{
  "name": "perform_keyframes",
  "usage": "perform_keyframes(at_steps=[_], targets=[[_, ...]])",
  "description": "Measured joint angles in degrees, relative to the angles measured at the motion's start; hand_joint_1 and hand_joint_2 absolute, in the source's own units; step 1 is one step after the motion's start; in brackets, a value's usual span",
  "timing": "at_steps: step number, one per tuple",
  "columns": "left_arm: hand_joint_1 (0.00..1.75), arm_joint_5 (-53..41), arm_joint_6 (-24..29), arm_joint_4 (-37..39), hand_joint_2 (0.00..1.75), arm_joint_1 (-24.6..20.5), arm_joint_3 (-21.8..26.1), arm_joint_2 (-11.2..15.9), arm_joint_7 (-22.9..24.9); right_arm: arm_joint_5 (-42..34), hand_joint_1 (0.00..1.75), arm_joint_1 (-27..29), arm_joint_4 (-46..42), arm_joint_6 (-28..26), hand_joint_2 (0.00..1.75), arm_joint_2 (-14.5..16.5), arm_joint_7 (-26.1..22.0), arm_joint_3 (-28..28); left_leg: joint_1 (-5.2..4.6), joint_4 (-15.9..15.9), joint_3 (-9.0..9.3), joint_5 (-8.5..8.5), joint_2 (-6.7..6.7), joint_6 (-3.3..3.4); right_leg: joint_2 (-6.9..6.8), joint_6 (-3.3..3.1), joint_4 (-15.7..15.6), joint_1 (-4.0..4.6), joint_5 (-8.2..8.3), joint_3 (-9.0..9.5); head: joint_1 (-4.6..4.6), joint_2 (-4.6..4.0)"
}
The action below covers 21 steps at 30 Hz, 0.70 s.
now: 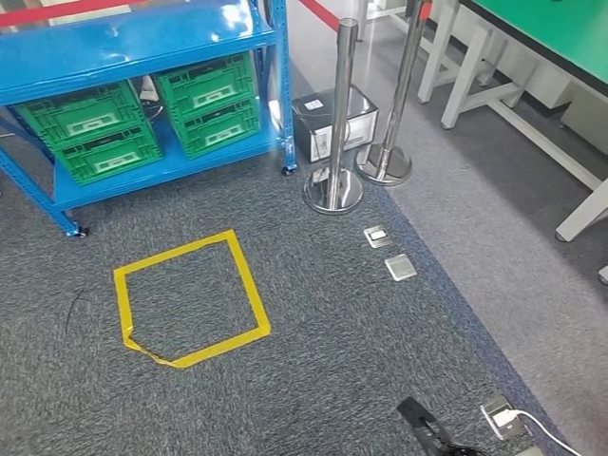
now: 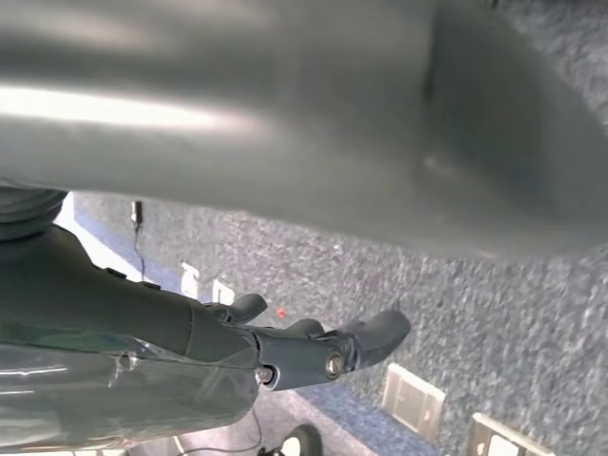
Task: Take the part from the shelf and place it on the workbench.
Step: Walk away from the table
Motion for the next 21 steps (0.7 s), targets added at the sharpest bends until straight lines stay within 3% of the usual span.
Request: perform_keyframes(at_steps=[2, 4, 5, 6, 7, 9, 11, 14, 16, 17, 19, 20, 21], targets=[[0.0, 0.0, 0.0, 0.0, 0.0, -0.1, 0.0, -0.1, 0.0, 0.0, 0.0, 0.0, 0.0, 0.0, 0.0, 0.0, 0.0, 0.0, 0.2, -0.6, 0.78, 0.15, 0.16, 0.37, -0.32, 0.35, 5.1, -0.03, -2.67, -2.18, 0.39, 0.0], [0.0, 0.0, 0.0, 0.0, 0.0, -0.2, 0.0, -0.1, 0.0, 0.0, 0.0, 0.0, 0.0, 0.0, 0.0, -0.1, 0.1, 0.0, 0.1, -0.7, 1.22, -0.21, 0.19, 0.69, -0.4, 0.63, 12.9, -0.02, -5.81, -6.63, 0.73, 0.0], [0.0, 0.0, 0.0, 0.0, 0.0, -0.2, 0.0, -0.1, 0.0, 0.0, 0.0, 0.0, 0.0, 0.0, 0.0, -0.1, 0.1, 0.0, 0.07, -0.7, 1.52, -0.45, 0.17, 0.75, -0.4, 0.73, 15.4, -0.04, -6.16, -8.26, 0.93, 0.0], [0.0, 0.0, 0.0, 0.0, 0.0, -0.1, 0.0, -0.1, 0.0, 0.0, 0.0, 0.1, 0.0, 0.0, 0.0, -0.1, 0.2, 0.0, 0.06, -0.7, 1.86, -0.73, 0.14, 0.76, -0.42, 0.77, 15.8, -0.05, -5.32, -8.98, 1.15, 0.0], [0.0, 0.0, 0.0, 0.0, 0.0, -0.1, 0.0, -0.1, 0.0, 0.0, 0.0, 0.1, 0.0, 0.1, 0.0, -0.1, 0.2, 0.0, 0.06, -0.7, 2.24, -1.01, 0.11, 0.7, -0.46, 0.71, 13.8, -0.06, -3.37, -8.58, 1.38, 0.0], [0.0, 0.0, 0.0, 0.0, 0.0, 0.0, 0.0, -0.2, 0.0, 0.0, 0.0, 0.1, 0.0, 0.1, 0.0, -0.1, 0.2, 0.0, 0.01, -0.6, 2.99, -1.59, 0.06, 0.41, -0.59, 0.34, 5.9, -0.01, 1.46, -5.73, 1.86, 0.0], [0.0, 0.0, 0.0, 0.0, 0.0, -0.1, 0.0, -0.2, 0.0, 0.0, 0.0, 0.0, 0.0, 0.1, 0.0, -0.2, 0.2, 0.0, -0.17, -0.5, 3.37, -2.05, -0.04, -0.03, -0.66, -0.24, 0.6, 0.2, 3.83, -3.7, 1.97, 0.0], [0.0, 0.0, 0.0, 0.0, 0.0, -0.1, 0.0, -0.2, 0.0, 0.0, 0.0, 0.0, 0.0, 0.1, 0.0, -0.2, 0.3, 0.0, -0.21, -0.6, 3.51, -2.36, -0.06, -0.81, -0.56, -1.09, -0.4, 0.23, 3.91, -3.19, 1.59, 0.0], [0.0, 0.0, 0.0, 0.0, 0.0, -0.2, 0.0, -0.1, 0.0, 0.0, 0.0, -0.1, 0.0, 0.1, 0.0, -0.2, 0.3, 0.0, -0.17, 1.3, 2.76, -3.54, 0.02, -1.47, -0.55, -1.58, -0.9, -0.03, 4.03, -2.42, 1.3, 0.0], [0.0, 0.0, 0.0, 0.0, 0.0, -0.2, 0.0, -0.1, 0.0, 0.0, 0.0, -0.1, 0.0, 0.1, 0.0, -0.2, 0.3, 0.0, -0.09, 4.1, 1.39, -4.89, 0.06, -1.8, -0.59, -1.78, -1.1, -0.18, 4.07, -2.02, 1.01, 0.0], [0.0, 0.0, 0.0, 0.0, 0.0, -0.3, 0.0, -0.2, 0.0, 0.0, 0.0, -0.2, 0.0, 0.1, 0.0, -0.2, 0.3, 0.0, 0.24, 12.4, -3.27, -8.04, 0.06, -2.28, -0.65, -2.02, -1.2, -0.19, 3.85, -1.8, 0.48, 0.0], [0.0, 0.0, 0.0, 0.0, 0.0, -0.2, 0.0, -0.2, 0.0, 0.0, 0.0, -0.2, 0.0, 0.2, 0.0, -0.2, 0.3, 0.0, 0.4, 15.7, -5.45, -8.74, 0.06, -2.43, -0.62, -2.1, -1.2, -0.19, 3.66, -1.66, 0.35, 0.0], [0.0, 0.0, 0.0, 0.0, 0.0, -0.1, 0.0, -0.2, 0.1, 0.0, 0.0, -0.2, 0.0, 0.2, 0.0, -0.2, 0.4, 0.0, 0.52, 17.1, -6.73, -8.29, 0.06, -2.49, -0.56, -2.11, -1.2, -0.2, 3.42, -1.4, 0.31, 0.0]])
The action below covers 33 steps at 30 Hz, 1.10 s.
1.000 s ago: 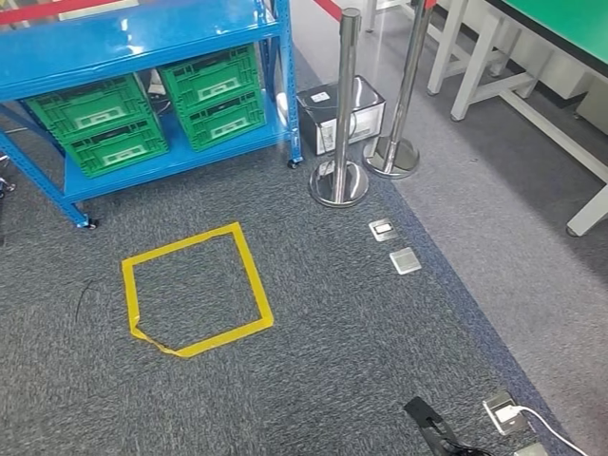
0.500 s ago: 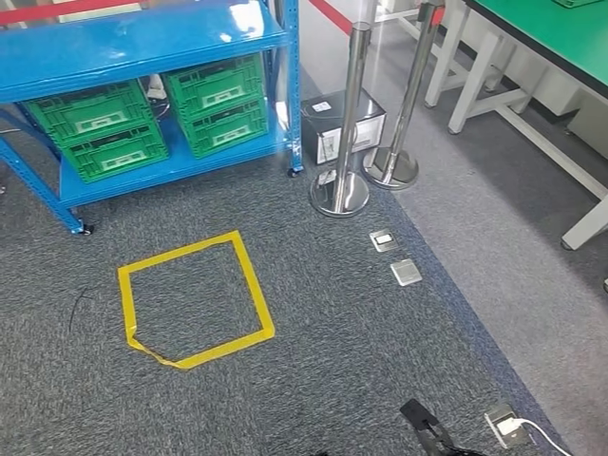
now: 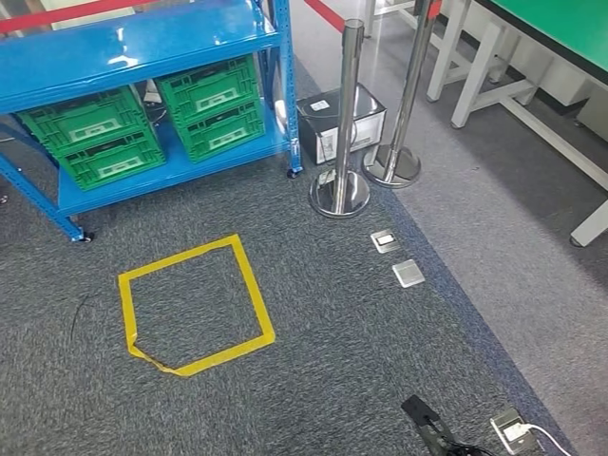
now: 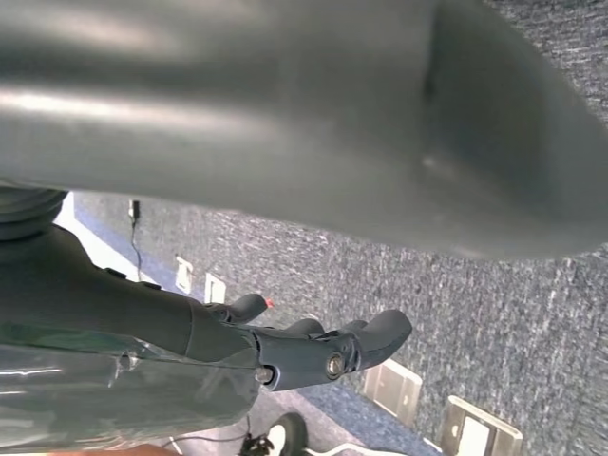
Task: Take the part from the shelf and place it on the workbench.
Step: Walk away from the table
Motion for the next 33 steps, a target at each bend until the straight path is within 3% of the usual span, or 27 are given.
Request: perform_keyframes(at_steps=[1, 3, 5, 8, 10, 12, 14, 15, 16, 18, 20, 24, 26, 29, 30, 31, 32, 33], targets=[[0.0, 0.0, 0.0, 0.0, 0.0, 0.1, 0.0, 0.0, 0.0, 0.0, 0.0, 0.0, 0.0, 0.0, 0.0, 0.0, 0.0, 0.0, 0.08, -1.3, 0.01, 1.7, 0.0, 0.05, 0.1, 0.04, 0.0, -0.02, -0.29, 0.37, -0.05, 0.0], [0.0, 0.0, 0.0, 0.0, 0.0, 0.1, 0.0, 0.1, 0.0, 0.0, 0.0, 0.0, 0.0, 0.1, 0.0, 0.0, 0.0, 0.0, 0.12, -9.0, 2.71, 6.74, 0.0, 0.45, 0.28, 0.29, -0.1, -0.06, -0.98, 1.16, -0.19, 0.0], [0.0, 0.0, 0.0, 0.0, 0.0, 0.0, 0.0, 0.3, 0.0, 0.0, 0.0, -0.1, 0.0, 0.3, 0.0, 0.0, 0.0, 0.0, -0.15, -15.5, 5.39, 9.3, -0.04, 0.92, 0.38, 0.78, -0.1, 0.08, -1.83, 1.52, -0.33, 0.0], [0.0, 0.0, 0.0, 0.0, 0.0, -0.1, 0.0, 0.3, 0.0, 0.0, 0.0, -0.3, 0.0, 0.4, 0.0, 0.0, 0.1, 0.0, -0.4, -17.2, 6.37, 8.9, -0.1, 1.61, 0.41, 1.69, -0.7, 0.11, -2.6, 2.05, -0.26, 0.0], [0.0, 0.0, 0.0, 0.0, 0.0, -0.1, 0.0, 0.2, 0.0, 0.0, 0.0, -0.4, 0.0, 0.4, 0.0, 0.0, 0.1, 0.0, -0.2, -18.0, 7.11, 8.77, -0.07, 2.12, 0.25, 2.2, 0.7, 0.07, -3.6, 1.75, -0.03, 0.0], [0.0, 0.0, 0.0, 0.0, 0.0, -0.1, 0.0, 0.2, 0.0, 0.0, 0.0, -0.4, 0.0, 0.4, 0.0, 0.0, 0.1, 0.0, -0.12, -18.5, 7.92, 8.44, 0.02, 2.69, 0.1, 2.52, 7.1, 0.05, -6.34, -1.44, 0.44, 0.0], [0.0, 0.0, 0.0, 0.0, 0.0, -0.2, 0.0, 0.2, 0.0, 0.0, 0.0, -0.2, 0.0, 0.4, 0.0, 0.0, 0.1, 0.0, -0.18, -18.5, 8.66, 7.79, 0.04, 3.06, 0.09, 2.77, 15.0, 0.05, -8.74, -6.29, 0.85, 0.0], [0.0, 0.0, 0.0, 0.0, 0.0, -0.1, 0.0, 0.2, 0.0, 0.0, 0.0, -0.1, 0.0, 0.4, 0.0, 0.0, 0.1, 0.0, -0.19, -18.5, 9.17, 7.39, -0.01, 3.07, 0.07, 2.84, 16.8, 0.0, -8.46, -7.82, 1.05, 0.0], [0.0, 0.0, 0.0, 0.0, 0.0, -0.1, 0.0, 0.2, 0.0, 0.0, 0.0, -0.1, 0.0, 0.4, 0.0, 0.0, 0.1, 0.0, -0.19, -18.5, 9.78, 6.95, -0.07, 3.01, 0.06, 2.87, 16.3, -0.06, -6.96, -8.3, 1.26, 0.0], [0.0, 0.0, 0.0, 0.0, 0.0, 0.0, 0.0, 0.2, 0.0, -0.1, 0.0, 0.0, 0.0, 0.4, 0.0, 0.0, 0.1, 0.0, -0.18, -18.4, 11.25, 5.97, -0.16, 2.73, -0.04, 2.8, 9.4, -0.26, -1.46, -6.44, 1.75, 0.0], [0.0, 0.0, 0.0, 0.0, 0.0, -0.1, 0.0, 0.1, 0.0, -0.2, 0.0, -0.1, 0.0, 0.3, 0.0, 0.0, 0.1, 0.0, -0.36, -18.3, 12.22, 5.05, -0.22, 2.19, -0.09, 2.59, 3.0, -0.25, 1.84, -4.17, 1.96, 0.0], [0.0, -0.3, 0.0, 0.0, 0.0, -0.5, 0.0, 0.2, 0.2, -0.3, 0.0, 0.0, 0.0, 0.3, 0.0, 0.0, 0.1, 0.0, -0.39, -18.2, 12.71, 4.21, -0.26, 1.14, 0.11, 1.54, 1.1, -0.08, 1.75, -2.83, 1.34, 0.0], [0.0, -0.5, 0.0, 0.0, 0.0, -0.5, 0.0, 0.1, 0.4, -0.6, 0.0, 0.1, 0.0, 0.2, 0.0, 0.0, 0.0, 0.0, -0.28, -14.8, 11.24, 2.44, -0.18, 0.5, 0.08, 1.0, 0.7, -0.3, 1.65, -2.02, 0.89, 0.0], [0.0, -0.6, 0.0, 0.0, 0.0, -0.7, 0.0, 0.0, 0.7, -1.0, 0.0, 0.0, 0.0, 0.1, 0.0, 0.0, -0.1, 0.0, -0.02, -2.1, 3.56, -1.86, -0.13, -0.12, -0.02, 0.48, 0.6, -0.34, 1.21, -1.65, 0.15, 0.0], [0.0, -0.6, 0.0, 0.0, 0.0, -0.6, 0.0, 0.0, 0.7, -1.0, 0.0, 0.1, 0.0, 0.0, 0.0, 0.0, -0.1, 0.0, 0.07, 0.6, 1.45, -2.0, -0.13, -0.18, 0.02, 0.42, 0.6, -0.33, 0.98, -1.44, 0.05, 0.0], [0.0, -0.6, 0.0, 0.0, 0.0, -0.5, 0.0, 0.0, 0.8, -1.0, 0.0, 0.2, 0.0, 0.0, 0.0, 0.0, -0.1, 0.0, 0.13, 0.9, 0.5, -0.88, -0.13, -0.17, 0.1, 0.42, 0.6, -0.34, 0.71, -1.11, -0.03, 0.0], [0.0, -0.6, 0.0, 0.0, 0.0, -0.5, 0.0, 0.0, 0.9, -1.0, 0.0, 0.2, 0.0, 0.0, 0.0, 0.0, -0.1, 0.0, 0.16, -1.2, 0.71, 1.35, -0.12, -0.08, 0.21, 0.47, 0.6, -0.38, 0.4, -0.67, -0.1, 0.0], [0.0, -0.6, 0.0, 0.0, 0.0, -0.4, 0.0, 0.0, 0.9, -1.0, 0.0, 0.3, 0.0, 0.0, 0.0, 0.0, -0.2, 0.0, 0.18, -5.2, 1.97, 4.24, -0.12, 0.12, 0.29, 0.58, 0.6, -0.42, 0.06, -0.21, -0.2, 0.0]])
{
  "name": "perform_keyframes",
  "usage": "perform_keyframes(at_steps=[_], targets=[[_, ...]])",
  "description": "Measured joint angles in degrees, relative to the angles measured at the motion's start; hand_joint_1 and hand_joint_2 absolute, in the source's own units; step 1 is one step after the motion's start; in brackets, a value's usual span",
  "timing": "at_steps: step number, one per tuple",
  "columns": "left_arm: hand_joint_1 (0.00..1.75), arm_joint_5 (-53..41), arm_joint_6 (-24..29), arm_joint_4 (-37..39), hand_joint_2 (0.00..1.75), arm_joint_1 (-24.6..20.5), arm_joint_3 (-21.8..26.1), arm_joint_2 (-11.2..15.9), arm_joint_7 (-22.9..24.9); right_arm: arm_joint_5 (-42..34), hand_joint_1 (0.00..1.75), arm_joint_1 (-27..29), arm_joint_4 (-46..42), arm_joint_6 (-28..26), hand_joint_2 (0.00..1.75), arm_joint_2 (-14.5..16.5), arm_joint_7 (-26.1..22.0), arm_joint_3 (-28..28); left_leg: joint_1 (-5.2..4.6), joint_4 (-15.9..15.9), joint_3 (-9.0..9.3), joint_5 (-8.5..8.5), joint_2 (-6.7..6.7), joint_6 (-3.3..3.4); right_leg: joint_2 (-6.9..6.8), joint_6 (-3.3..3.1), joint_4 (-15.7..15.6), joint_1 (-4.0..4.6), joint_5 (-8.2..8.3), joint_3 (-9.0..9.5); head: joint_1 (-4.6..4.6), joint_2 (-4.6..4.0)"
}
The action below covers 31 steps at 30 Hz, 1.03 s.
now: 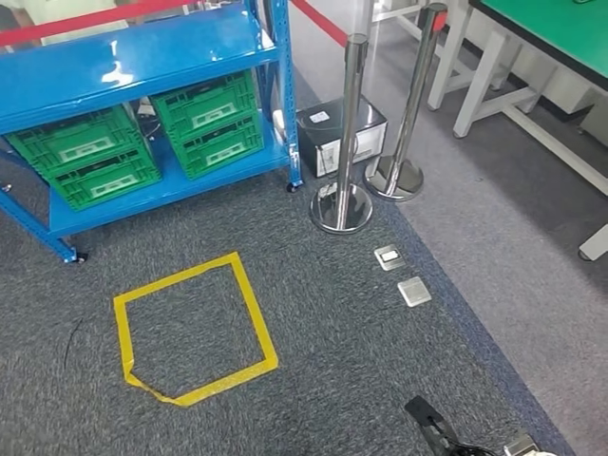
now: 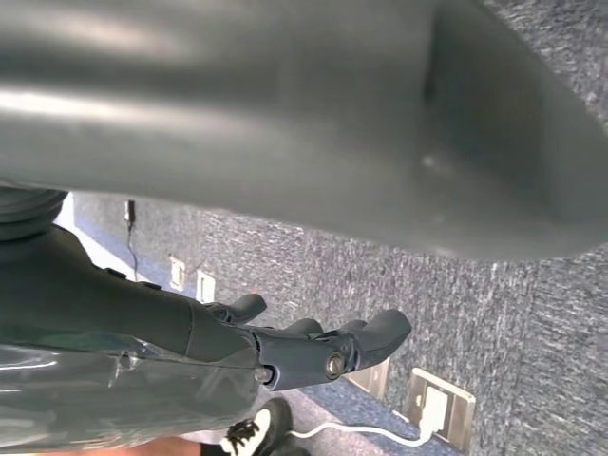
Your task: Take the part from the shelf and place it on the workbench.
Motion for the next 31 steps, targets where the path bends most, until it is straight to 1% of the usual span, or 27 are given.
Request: perform_keyframes(at_steps=[1, 2, 3, 4, 6, 7, 8, 9, 11, 12, 13, 14, 15, 16, 17, 18, 19, 21, 22, 23, 24, 26, 27, 28, 29, 30, 31], targets=[[0.0, 0.0, 0.0, 0.0, 0.0, 0.0, 0.0, 0.0, 0.0, 0.0, 0.0, 0.0, 0.0, 0.0, 0.0, 0.0, 0.0, 0.0, -0.08, -4.5, 1.52, 2.49, 0.0, 0.21, 0.07, 0.18, 0.0, 0.05, -0.37, 0.35, -0.14, 0.0], [0.0, 0.1, 0.0, 0.0, 0.0, 0.0, 0.0, 0.1, 0.0, 0.0, 0.0, 0.0, 0.0, 0.0, 0.0, 0.0, -0.1, 0.0, -0.15, -8.2, 2.87, 4.17, -0.02, 0.43, 0.15, 0.43, 0.0, 0.16, -0.78, 0.62, -0.27, 0.0], [0.0, 0.2, 0.0, 0.0, 0.0, -0.1, 0.0, 0.1, 0.0, 0.0, 0.0, -0.1, 0.0, 0.0, 0.0, 0.0, -0.1, 0.0, -0.25, -10.6, 3.74, 4.9, -0.04, 0.64, 0.2, 0.72, -0.1, 0.27, -1.16, 0.78, -0.31, 0.0], [0.0, 0.3, 0.0, 0.0, 0.0, -0.1, 0.0, 0.1, 0.0, 0.0, 0.0, -0.1, 0.0, 0.0, 0.0, 0.0, -0.1, 0.0, -0.37, -11.5, 4.04, 4.83, -0.08, 0.82, 0.25, 1.02, -0.3, 0.38, -1.45, 0.88, -0.31, 0.0], [0.0, 0.4, 0.0, 0.0, 0.0, 0.0, 0.0, 0.1, 0.0, 0.1, 0.0, -0.1, 0.0, 0.1, 0.0, 0.0, -0.1, 0.0, -0.32, -11.9, 4.3, 4.66, -0.12, 1.33, 0.24, 1.56, -0.6, 0.29, -1.82, 1.19, -0.18, 0.0], [0.0, 0.4, 0.0, 0.0, 0.0, 0.0, 0.0, 0.0, 0.0, 0.1, 0.0, -0.1, 0.0, 0.1, 0.0, 0.0, -0.1, 0.0, -0.25, -12.2, 4.56, 4.65, -0.12, 1.63, 0.12, 1.79, -0.1, 0.21, -2.23, 1.13, -0.1, 0.0], [0.0, 0.5, 0.0, 0.0, 0.0, 0.1, 0.0, 0.0, 0.0, 0.1, 0.0, -0.1, 0.0, 0.1, 0.0, 0.0, -0.1, 0.0, -0.16, -12.5, 4.89, 4.62, -0.09, 1.97, -0.01, 1.97, 1.6, 0.17, -3.19, 0.48, 0.06, 0.0], [0.0, 0.5, 0.0, 0.0, 0.0, 0.1, 0.0, 0.0, 0.0, 0.1, 0.0, -0.2, 0.0, 0.1, 0.0, 0.0, -0.1, 0.0, -0.1, -12.8, 5.26, 4.53, -0.06, 2.25, -0.14, 2.13, 4.6, 0.14, -4.71, -0.88, 0.29, 0.0], [0.0, 0.7, 0.0, 0.0, 0.0, 0.2, 0.0, 0.0, 0.0, 0.1, 0.0, -0.1, 0.0, 0.2, 0.0, 0.0, -0.1, 0.0, -0.22, -12.8, 5.87, 4.03, 0.01, 2.66, -0.25, 2.38, 13.2, 0.2, -8.23, -5.45, 0.77, 0.0], [0.0, 0.7, 0.0, 0.0, 0.0, 0.2, 0.0, 0.0, 0.0, 0.1, 0.0, -0.1, 0.0, 0.2, 0.0, 0.0, -0.1, 0.0, -0.27, -12.8, 6.23, 3.73, 0.0, 2.74, -0.25, 2.47, 16.4, 0.18, -8.96, -7.45, 0.97, 0.0], [0.0, 0.8, 0.0, 0.0, 0.0, 0.3, 0.0, 0.0, 0.0, 0.2, 0.0, 0.0, 0.0, 0.2, 0.0, 0.0, -0.1, 0.0, -0.3, -12.8, 6.69, 3.38, -0.04, 2.76, -0.25, 2.49, 17.6, 0.18, -8.42, -8.55, 1.15, 0.0], [0.0, 0.8, 0.0, 0.0, 0.0, 0.4, 0.0, 0.0, 0.0, 0.2, 0.0, 0.1, 0.0, 0.2, 0.0, 0.0, 0.0, 0.0, -0.31, -12.8, 7.26, 3.0, -0.09, 2.72, -0.26, 2.42, 16.2, 0.18, -6.58, -8.46, 1.38, 0.0], [0.0, 0.8, 0.0, 0.0, 0.0, 0.5, 0.0, 0.0, 0.0, 0.4, 0.0, 0.1, 0.0, 0.2, 0.0, -0.1, -0.1, 0.0, -0.31, -12.8, 7.92, 2.58, -0.12, 2.61, -0.27, 2.28, 12.7, 0.18, -3.87, -7.35, 1.64, 0.0], [0.0, 0.8, 0.0, 0.0, 0.0, 0.6, 0.0, -0.1, 0.0, 0.5, 0.0, 0.0, 0.0, 0.2, 0.0, -0.1, -0.1, 0.0, -0.34, -12.8, 8.52, 2.15, -0.15, 2.45, -0.28, 2.06, 8.3, 0.2, -1.14, -5.83, 1.91, 0.0], [0.0, 0.9, 0.0, 0.0, 0.0, 0.6, 0.0, -0.1, 0.0, 0.7, 0.0, 0.0, 0.0, 0.2, 0.0, -0.1, -0.1, 0.0, -0.44, -12.7, 8.98, 1.71, -0.21, 2.22, -0.28, 1.83, 4.5, 0.28, 0.8, -4.42, 2.09, 0.0], [0.0, 0.9, 0.0, 0.0, 0.0, 0.5, 0.0, -0.2, 0.0, 0.8, 0.0, 0.0, 0.0, 0.2, 0.0, -0.1, -0.1, 0.0, -0.54, -12.7, 9.27, 1.34, -0.25, 1.97, -0.27, 1.59, 2.0, 0.38, 1.83, -3.47, 2.08, 0.0], [0.0, 0.9, 0.0, 0.0, 0.0, 0.5, 0.0, -0.2, 0.0, 0.9, 0.0, 0.0, 0.0, 0.2, 0.0, -0.1, -0.1, 0.0, -0.61, -12.7, 9.4, 1.07, -0.29, 1.72, -0.24, 1.34, 0.9, 0.48, 1.99, -3.08, 1.95, 0.0], [0.0, 0.9, 0.0, 0.0, 0.0, 0.4, 0.0, -0.1, 0.0, 0.9, 0.0, 0.0, 0.0, 0.3, 0.0, -0.1, 0.0, 0.0, -0.6, -12.7, 9.57, 0.7, -0.31, 1.2, -0.17, 0.85, 0.6, 0.55, 1.74, -2.8, 1.51, 0.0], [0.0, 1.0, 0.0, 0.0, 0.0, 0.4, 0.0, -0.1, -0.1, 1.0, 0.0, 0.0, 0.0, 0.3, 0.0, -0.1, 0.0, 0.0, -0.52, -12.3, 9.49, 0.35, -0.27, 0.89, -0.15, 0.6, 0.4, 0.47, 1.7, -2.55, 1.39, 0.0], [0.0, 1.0, 0.0, 0.0, 0.0, 0.5, 0.0, -0.1, -0.1, 1.0, 0.0, 0.0, 0.0, 0.3, 0.0, -0.1, 0.0, 0.0, -0.46, -10.8, 8.91, -0.46, -0.23, 0.57, -0.16, 0.35, 0.2, 0.36, 1.67, -2.26, 1.18, 0.0], [0.0, 1.0, 0.0, 0.0, 0.0, 0.5, 0.0, -0.1, -0.1, 1.0, 0.0, -0.1, 0.0, 0.3, 0.0, -0.1, 0.0, 0.0, -0.38, -8.1, 7.62, -1.72, -0.19, 0.25, -0.2, 0.1, 0.0, 0.23, 1.61, -1.95, 0.95, 0.0], [0.0, 1.1, 0.0, 0.0, 0.0, 0.5, 0.0, -0.2, -0.1, 1.0, 0.0, -0.2, 0.0, 0.3, 0.0, -0.1, 0.0, 0.0, -0.16, 0.0, 3.03, -4.84, -0.12, -0.23, -0.28, -0.24, 0.0, 0.2, 1.23, -1.59, 0.42, 0.0], [0.0, 1.2, 0.0, 0.0, 0.0, 0.5, 0.0, -0.2, -0.2, 1.0, 0.0, -0.3, 0.0, 0.3, 0.0, -0.1, 0.0, 0.0, -0.05, 3.5, 0.74, -5.62, -0.11, -0.36, -0.28, -0.31, 0.0, 0.2, 0.97, -1.36, 0.29, 0.0], [0.0, 1.2, 0.0, 0.0, 0.0, 0.6, 0.0, -0.2, -0.2, 1.0, 0.0, -0.3, 0.0, 0.3, 0.0, -0.1, 0.0, 0.0, 0.02, 5.3, -0.78, -5.4, -0.1, -0.42, -0.25, -0.3, 0.0, 0.19, 0.67, -1.03, 0.24, 0.0], [0.0, 1.2, 0.0, 0.0, 0.0, 0.7, 0.0, -0.2, -0.3, 1.0, 0.0, -0.3, 0.0, 0.3, 0.0, -0.1, 0.1, 0.0, 0.06, 4.7, -1.18, -3.94, -0.09, -0.4, -0.17, -0.26, 0.0, 0.15, 0.32, -0.59, 0.19, 0.0], [0.0, 1.2, 0.0, 0.0, 0.0, 0.8, 0.0, -0.2, -0.3, 1.0, 0.0, -0.2, 0.0, 0.3, 0.0, -0.1, 0.1, 0.0, 0.07, 1.9, -0.46, -1.54, -0.09, -0.29, -0.09, -0.17, 0.0, 0.09, -0.05, -0.05, 0.15, 0.0], [0.0, 1.2, 0.0, 0.0, 0.0, 0.9, 0.0, -0.1, -0.3, 1.0, 0.0, -0.2, 0.0, 0.3, 0.0, -0.1, 0.1, 0.0, 0.08, 0.2, 0.05, -0.2, -0.09, -0.23, -0.05, -0.12, 0.0, 0.06, -0.25, 0.23, 0.13, 0.0]])
